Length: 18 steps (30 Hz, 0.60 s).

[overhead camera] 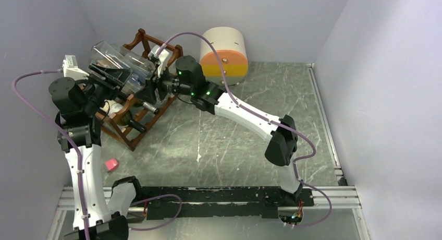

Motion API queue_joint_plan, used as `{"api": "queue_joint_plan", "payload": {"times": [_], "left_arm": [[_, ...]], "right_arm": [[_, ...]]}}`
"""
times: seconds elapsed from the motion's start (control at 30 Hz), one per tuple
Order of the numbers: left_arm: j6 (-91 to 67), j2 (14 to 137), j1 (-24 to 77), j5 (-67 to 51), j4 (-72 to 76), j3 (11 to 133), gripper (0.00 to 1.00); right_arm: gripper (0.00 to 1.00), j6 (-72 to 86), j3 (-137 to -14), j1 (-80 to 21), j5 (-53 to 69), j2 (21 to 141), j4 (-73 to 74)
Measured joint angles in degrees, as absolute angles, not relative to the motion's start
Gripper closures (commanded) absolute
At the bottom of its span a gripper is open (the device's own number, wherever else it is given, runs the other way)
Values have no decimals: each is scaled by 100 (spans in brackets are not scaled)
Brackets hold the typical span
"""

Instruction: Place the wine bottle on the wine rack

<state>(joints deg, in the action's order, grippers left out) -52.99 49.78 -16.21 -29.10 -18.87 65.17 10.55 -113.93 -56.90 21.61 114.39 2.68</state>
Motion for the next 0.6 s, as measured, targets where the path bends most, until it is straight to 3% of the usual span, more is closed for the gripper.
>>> {"api": "queue_joint_plan", "payload": {"times": [0.37, 0.6], "left_arm": [[-4963, 5262, -1636, -1402, -2814, 7382, 93], [-4305, 5553, -1643, -766, -3562, 8016, 93]], "right_arm": [[6, 969, -10733, -5734, 1957, 11126, -318], [3, 965, -10237, -5695, 1559, 10621, -489]]}}
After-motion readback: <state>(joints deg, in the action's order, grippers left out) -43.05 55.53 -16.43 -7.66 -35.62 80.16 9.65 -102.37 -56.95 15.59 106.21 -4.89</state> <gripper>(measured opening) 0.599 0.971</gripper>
